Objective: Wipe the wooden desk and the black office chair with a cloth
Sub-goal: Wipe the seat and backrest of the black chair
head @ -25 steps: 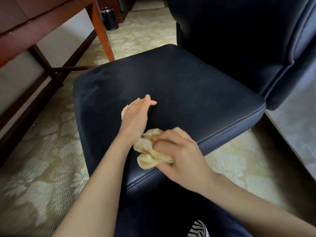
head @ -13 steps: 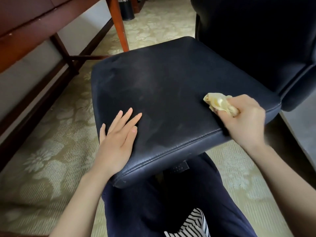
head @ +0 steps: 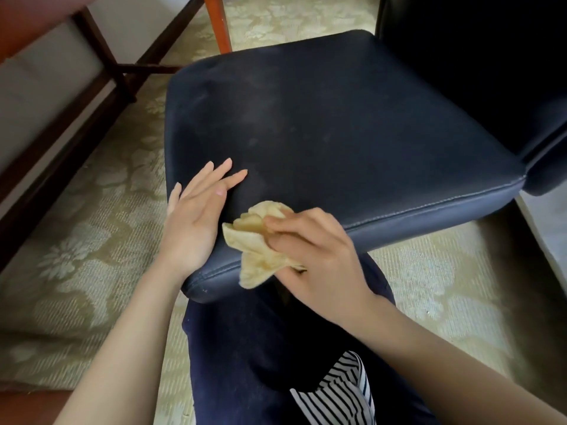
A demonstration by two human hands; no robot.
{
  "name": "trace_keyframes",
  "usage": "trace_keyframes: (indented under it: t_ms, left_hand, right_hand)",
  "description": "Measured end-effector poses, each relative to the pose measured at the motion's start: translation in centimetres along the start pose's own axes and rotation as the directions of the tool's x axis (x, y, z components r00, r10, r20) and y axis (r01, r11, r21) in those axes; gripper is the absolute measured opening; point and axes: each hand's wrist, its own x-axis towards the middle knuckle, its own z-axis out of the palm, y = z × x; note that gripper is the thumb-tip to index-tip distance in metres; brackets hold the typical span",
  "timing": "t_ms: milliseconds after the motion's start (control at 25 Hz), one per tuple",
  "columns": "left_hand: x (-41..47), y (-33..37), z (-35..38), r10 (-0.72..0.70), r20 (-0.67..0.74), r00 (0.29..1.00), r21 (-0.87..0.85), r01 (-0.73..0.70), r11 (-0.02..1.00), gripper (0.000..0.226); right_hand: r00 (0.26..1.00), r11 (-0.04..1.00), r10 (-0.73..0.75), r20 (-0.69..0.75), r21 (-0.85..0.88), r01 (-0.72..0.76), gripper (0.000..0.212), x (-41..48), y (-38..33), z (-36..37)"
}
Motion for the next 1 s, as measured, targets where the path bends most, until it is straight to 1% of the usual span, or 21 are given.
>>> trace_keyframes:
  t_ms: [80, 120, 200, 280, 320, 360, 400, 440, 480, 520, 560, 600, 640, 680, 720, 760, 800, 840, 880, 920, 1000]
  left_hand:
    - [0.3, -0.3, -0.3, -0.005, 0.008, 1.0, 0.012, 0.005, 1.0, 0.039]
    - [0.4, -0.3, -0.3, -0.01, 0.008, 1.0, 0.017, 0.01, 1.0, 0.039]
    - [0.5, -0.5, -0.4, -0.016, 0.005, 1.0, 0.019, 0.016, 1.0, 0.04]
    - [0.5, -0.8, -0.4, -0.011, 0.004, 1.0, 0.016, 0.011, 1.0, 0.04]
    - [0.5, -0.8, -0.3, 0.002, 0.004, 1.0, 0.014, -0.002, 1.0, 0.04]
    - [0.5, -0.8, -0.3, 0.014, 0.004, 1.0, 0.014, -0.014, 1.0, 0.04]
    - [0.5, -0.7, -0.2, 0.017, 0.005, 1.0, 0.015, -0.017, 1.0, 0.04]
    - [0.5, -0.5, -0.1, 0.017, 0.009, 1.0, 0.016, -0.018, 1.0, 0.039]
    - [0.5, -0.3, 0.0, 0.015, 0.017, 1.0, 0.021, -0.015, 1.0, 0.039]
    - [0.4, -0.1, 0.1, 0.01, 0.024, 1.0, 0.028, -0.01, 1.0, 0.039]
    - [0.3, 0.0, 0.2, 0.005, 0.029, 1.0, 0.033, -0.006, 0.999, 0.039]
    - [0.3, 0.2, 0.2, 0.001, 0.031, 1.0, 0.033, -0.002, 0.999, 0.039]
    - [0.2, 0.2, 0.1, -0.003, 0.028, 1.0, 0.03, 0.002, 1.0, 0.04]
    - [0.2, 0.3, 0.0, -0.005, 0.026, 1.0, 0.026, 0.004, 1.0, 0.04]
    - [0.2, 0.2, -0.1, -0.007, 0.025, 1.0, 0.022, 0.006, 1.0, 0.04]
    - [0.1, 0.1, -0.2, -0.007, 0.026, 1.0, 0.021, 0.007, 1.0, 0.04]
    - [0.1, 0.1, -0.2, -0.006, 0.028, 1.0, 0.023, 0.005, 1.0, 0.039]
    - [0.0, 0.0, -0.2, -0.001, 0.032, 0.999, 0.024, 0.0, 1.0, 0.039]
    - [0.0, 0.0, -0.3, 0.005, 0.036, 0.999, 0.026, -0.006, 1.0, 0.039]
    - [0.0, 0.0, -0.3, 0.01, 0.039, 0.999, 0.029, -0.011, 1.0, 0.039]
    - [0.0, -0.2, -0.4, 0.016, 0.048, 0.999, 0.045, -0.018, 0.999, 0.04]
  right_hand:
    - [0.997, 0.999, -0.052, -0.056, -0.012, 0.051, 0.011, -1.4, 1.6, -1.1]
    - [0.994, 0.998, -0.055, -0.093, -0.037, 0.052, 0.009, -2.1, 2.8, -2.1]
    - [0.983, 0.992, -0.03, -0.182, -0.126, 0.007, 0.008, -3.3, 5.6, -4.4]
    - [0.964, 0.963, 0.003, -0.264, -0.258, -0.074, 0.008, -4.4, 8.4, -6.6]
    - [0.947, 0.935, 0.042, -0.319, -0.321, -0.149, 0.012, -4.9, 9.6, -7.7]
    - [0.915, 0.901, 0.113, -0.388, -0.349, -0.259, 0.015, -5.3, 10.7, -8.6]
    - [0.856, 0.86, 0.218, -0.469, -0.321, -0.395, 0.019, -5.5, 11.5, -9.3]
    - [0.769, 0.815, 0.333, -0.546, -0.244, -0.526, 0.022, -5.4, 12.0, -9.8]
    - [0.674, 0.775, 0.419, -0.608, -0.147, -0.615, 0.023, -5.1, 12.0, -9.9]
    - [0.592, 0.748, 0.468, -0.656, -0.061, -0.66, 0.022, -4.8, 11.7, -9.7]
    - [0.534, 0.733, 0.492, -0.688, -0.004, -0.681, 0.022, -4.4, 11.1, -9.0]
    - [0.507, 0.727, 0.501, -0.701, 0.024, -0.686, 0.023, -4.0, 10.3, -8.0]
    - [0.524, 0.744, 0.498, -0.691, 0.029, -0.668, 0.024, -3.8, 9.3, -6.7]
    - [0.59, 0.786, 0.472, -0.656, 0.01, -0.618, 0.026, -3.9, 8.3, -5.3]
    - [0.689, 0.85, 0.418, -0.592, -0.014, -0.527, 0.025, -4.2, 7.0, -3.9]
    - [0.797, 0.919, 0.333, -0.504, -0.016, -0.395, 0.023, -4.6, 5.6, -2.5]
    - [0.885, 0.971, 0.22, -0.41, 0.007, -0.238, 0.02, -5.0, 4.2, -1.2]
    - [0.937, 0.995, 0.098, -0.336, 0.036, -0.091, 0.019, -5.1, 3.0, 0.0]
    - [0.959, 0.998, 0.0, -0.285, 0.062, 0.018, 0.02, -5.0, 2.1, 1.0]
    - [0.966, 0.993, -0.069, -0.251, 0.078, 0.092, 0.021, -4.7, 1.6, 1.8]
    - [0.964, 0.977, -0.182, -0.196, 0.072, 0.2, 0.022, -4.1, 1.7, 2.4]
